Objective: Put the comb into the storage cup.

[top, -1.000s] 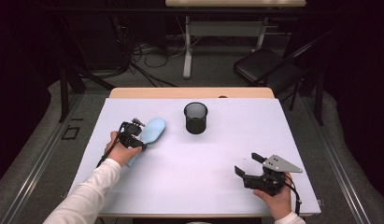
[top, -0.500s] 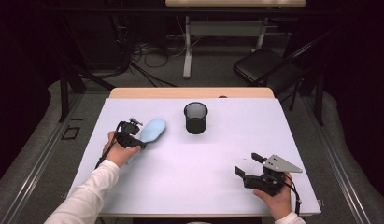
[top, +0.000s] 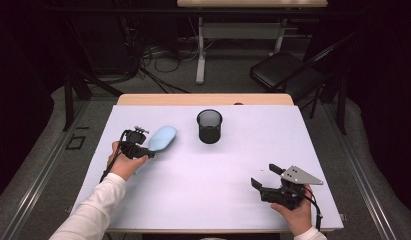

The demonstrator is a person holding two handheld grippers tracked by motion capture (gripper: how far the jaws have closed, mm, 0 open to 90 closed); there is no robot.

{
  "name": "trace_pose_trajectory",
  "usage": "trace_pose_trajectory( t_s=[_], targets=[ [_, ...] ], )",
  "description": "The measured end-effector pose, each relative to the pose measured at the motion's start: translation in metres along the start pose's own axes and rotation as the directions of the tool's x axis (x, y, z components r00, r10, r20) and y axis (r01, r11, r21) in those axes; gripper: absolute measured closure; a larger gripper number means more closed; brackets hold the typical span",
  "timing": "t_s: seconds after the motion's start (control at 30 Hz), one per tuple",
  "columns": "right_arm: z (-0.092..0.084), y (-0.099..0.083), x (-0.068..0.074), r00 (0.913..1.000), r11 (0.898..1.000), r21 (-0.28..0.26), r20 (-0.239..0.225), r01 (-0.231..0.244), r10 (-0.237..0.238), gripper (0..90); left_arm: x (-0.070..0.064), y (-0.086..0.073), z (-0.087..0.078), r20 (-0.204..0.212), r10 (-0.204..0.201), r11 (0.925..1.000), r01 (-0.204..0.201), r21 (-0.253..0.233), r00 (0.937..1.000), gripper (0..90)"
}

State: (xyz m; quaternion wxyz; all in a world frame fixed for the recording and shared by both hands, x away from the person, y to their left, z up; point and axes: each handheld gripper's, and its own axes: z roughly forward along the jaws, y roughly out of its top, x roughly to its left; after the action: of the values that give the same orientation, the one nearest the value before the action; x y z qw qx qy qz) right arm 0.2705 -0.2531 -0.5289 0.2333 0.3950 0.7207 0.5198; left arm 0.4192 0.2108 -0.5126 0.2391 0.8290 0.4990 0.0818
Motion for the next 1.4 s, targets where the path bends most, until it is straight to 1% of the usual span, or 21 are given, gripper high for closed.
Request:
trace_pose_trajectory(
  t_s=[0.07,0.13,0.17,0.27,0.43,0.53,0.6,0.63,0.67,0.77,0.8,0.87,0.93,1.1,1.13,1.17,1.2,1.4],
  targets=[
    [0.0,0.0,0.0,1.0,1.0,-0.001,0.0,0.0,0.0,15.0,0.0,0.0,-0.002,0.002,0.0,1.0,0.0,-0.009,1.0,69.5],
    [0.0,0.0,0.0,1.0,1.0,0.0,0.0,-0.001,0.001,15.0,0.0,0.0,-0.005,0.008,-0.007,0.9996,0.007,-0.028,0.9999,69.5],
    [0.0,0.0,0.0,1.0,1.0,-0.001,0.0,-0.001,0.001,15.0,0.0,0.0,-0.006,0.008,-0.007,0.9993,0.007,-0.038,0.9999,69.5],
    [0.0,0.0,0.0,1.0,1.0,0.0,0.001,0.0,0.0,15.0,0.001,0.0,-0.011,0.006,-0.021,0.9971,0.022,-0.073,0.9998,69.5],
    [0.001,0.0,0.0,1.0,1.0,-0.003,-0.001,-0.006,0.006,15.0,0.001,-0.001,-0.02,0.004,-0.039,0.9904,0.039,-0.132,0.9992,69.5],
    [0.001,0.0,0.0,1.0,1.0,-0.002,-0.001,-0.007,0.007,15.0,0.001,-0.001,-0.023,0.001,-0.042,0.9862,0.042,-0.16,0.9991,69.5],
    [0.001,0.0,0.0,1.0,1.0,-0.001,-0.001,-0.008,0.008,15.0,0.001,-0.001,-0.026,0.007,-0.037,0.9835,0.038,-0.177,0.9993,69.5],
    [0.001,0.0,0.0,1.0,1.0,-0.001,0.0,-0.007,0.007,15.0,0.0,-0.001,-0.027,0.013,-0.028,0.9809,0.03,-0.192,0.9995,69.5],
    [0.001,0.0,0.0,1.0,1.0,-0.001,0.0,-0.008,0.008,15.0,0.0,-0.001,-0.028,0.015,-0.028,0.9799,0.03,-0.197,0.9995,69.5],
    [0.001,0.0,0.0,1.0,1.0,-0.001,0.0,-0.008,0.008,15.1,-0.003,-0.001,-0.032,0.022,-0.016,0.9736,0.021,-0.227,0.9996,69.4],
    [0.001,-0.001,0.0,1.0,1.0,-0.001,0.001,-0.008,0.008,15.1,-0.004,0.0,-0.033,0.025,-0.019,0.9716,0.025,-0.235,0.9995,69.5],
    [0.001,-0.001,0.0,0.9999,1.0,0.0,-0.001,-0.014,0.014,15.1,-0.005,0.001,-0.036,0.028,-0.01,0.9684,0.017,-0.249,0.9996,69.4],
    [0.001,-0.001,0.0,1.0,1.0,-0.001,0.0,-0.008,0.008,15.1,-0.006,0.001,-0.039,0.035,-0.01,0.9637,0.019,-0.266,0.9993,69.5],
    [0.001,-0.001,0.0,0.9999,1.0,-0.002,0.0,-0.011,0.011,15.1,-0.009,0.002,-0.047,0.043,-0.01,0.9497,0.023,-0.312,0.999,69.4],
    [0.001,-0.001,0.0,0.9999,1.0,-0.002,0.001,-0.012,0.012,15.1,-0.009,0.003,-0.049,0.046,-0.007,0.9484,0.021,-0.316,0.9989,69.5],
    [0.001,-0.001,0.0,0.9999,1.0,-0.001,0.001,-0.011,0.011,15.1,-0.01,0.003,-0.05,0.048,-0.009,0.9434,0.025,-0.331,0.9988,69.5],
    [0.001,-0.001,0.0,0.9999,1.0,0.0,0.001,-0.011,0.011,15.1,-0.011,0.004,-0.052,0.053,-0.008,0.9444,0.025,-0.328,0.9985,69.5],
    [0.001,-0.001,0.0,0.9999,1.0,0.0,0.002,-0.01,0.01,15.1,-0.019,0.007,-0.062,0.059,0.018,0.9258,0.005,-0.378,0.9981,69.4]
  ],
)
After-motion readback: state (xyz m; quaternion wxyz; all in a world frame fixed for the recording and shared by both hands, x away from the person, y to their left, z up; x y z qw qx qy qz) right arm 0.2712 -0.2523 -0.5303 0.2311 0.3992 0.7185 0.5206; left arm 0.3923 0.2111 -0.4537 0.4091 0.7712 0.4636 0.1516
